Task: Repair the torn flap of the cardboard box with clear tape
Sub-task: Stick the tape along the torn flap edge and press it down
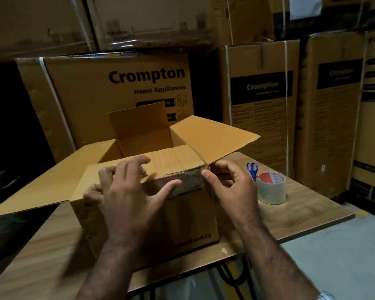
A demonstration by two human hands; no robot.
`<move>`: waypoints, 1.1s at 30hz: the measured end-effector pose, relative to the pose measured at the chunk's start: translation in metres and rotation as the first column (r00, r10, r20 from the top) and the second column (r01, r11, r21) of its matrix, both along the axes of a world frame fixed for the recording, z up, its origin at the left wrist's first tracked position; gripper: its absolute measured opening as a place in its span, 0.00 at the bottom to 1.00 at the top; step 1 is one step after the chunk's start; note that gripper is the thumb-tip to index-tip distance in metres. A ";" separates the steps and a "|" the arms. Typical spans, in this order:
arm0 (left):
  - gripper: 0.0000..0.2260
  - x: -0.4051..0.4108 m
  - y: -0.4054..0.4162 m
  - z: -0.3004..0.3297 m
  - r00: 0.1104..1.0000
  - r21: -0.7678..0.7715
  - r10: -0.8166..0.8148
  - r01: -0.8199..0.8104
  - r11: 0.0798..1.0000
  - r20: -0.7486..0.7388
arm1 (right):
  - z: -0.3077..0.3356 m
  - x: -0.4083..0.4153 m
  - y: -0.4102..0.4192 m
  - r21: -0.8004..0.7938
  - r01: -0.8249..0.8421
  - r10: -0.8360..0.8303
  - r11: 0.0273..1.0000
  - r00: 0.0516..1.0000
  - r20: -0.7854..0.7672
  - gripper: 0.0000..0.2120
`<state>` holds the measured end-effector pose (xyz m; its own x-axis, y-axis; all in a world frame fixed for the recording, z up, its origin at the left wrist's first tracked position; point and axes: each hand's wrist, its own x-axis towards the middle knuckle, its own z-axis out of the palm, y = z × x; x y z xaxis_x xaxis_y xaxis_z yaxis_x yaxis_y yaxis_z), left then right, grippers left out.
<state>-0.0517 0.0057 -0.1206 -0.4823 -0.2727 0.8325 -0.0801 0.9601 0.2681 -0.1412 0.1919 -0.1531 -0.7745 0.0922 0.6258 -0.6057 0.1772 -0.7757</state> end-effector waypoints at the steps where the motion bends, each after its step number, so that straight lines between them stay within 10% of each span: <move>1: 0.36 -0.002 -0.001 0.000 0.998 0.000 0.044 -0.044 0.999 0.042 | 0.000 0.000 0.000 -0.005 -0.005 0.005 1.000 1.000 0.000 0.12; 9: 0.29 -0.001 -0.009 -0.003 0.999 0.046 -0.037 0.036 0.998 0.025 | 0.002 0.002 -0.004 -0.004 -0.030 0.030 1.000 1.000 -0.005 0.09; 13: 0.47 0.004 -0.028 0.027 0.975 -0.062 -0.058 0.073 0.995 0.217 | 0.000 0.001 0.000 -0.032 -0.071 0.072 0.997 0.997 0.025 0.10; 17: 0.62 -0.017 -0.068 0.080 0.707 -0.160 0.001 0.159 0.974 0.707 | -0.002 0.003 0.001 -0.060 -0.082 0.085 0.995 0.996 0.037 0.11; 22: 0.61 -0.045 -0.079 0.091 0.429 -0.065 -0.024 0.193 0.979 0.903 | 0.002 0.004 -0.001 -0.110 -0.093 0.099 0.989 0.994 0.048 0.10; 33: 0.64 -0.058 -0.069 0.082 0.382 -0.019 -0.069 0.222 0.975 0.922 | 0.005 0.003 0.000 -0.135 -0.097 0.112 0.986 0.988 0.107 0.08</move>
<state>-0.1101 -0.0634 -0.0384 -0.9916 -0.0565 -0.1167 -0.0583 0.9982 0.0123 -0.1378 0.1915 -0.1480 -0.8495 0.0811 0.5214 -0.5223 0.0110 -0.8527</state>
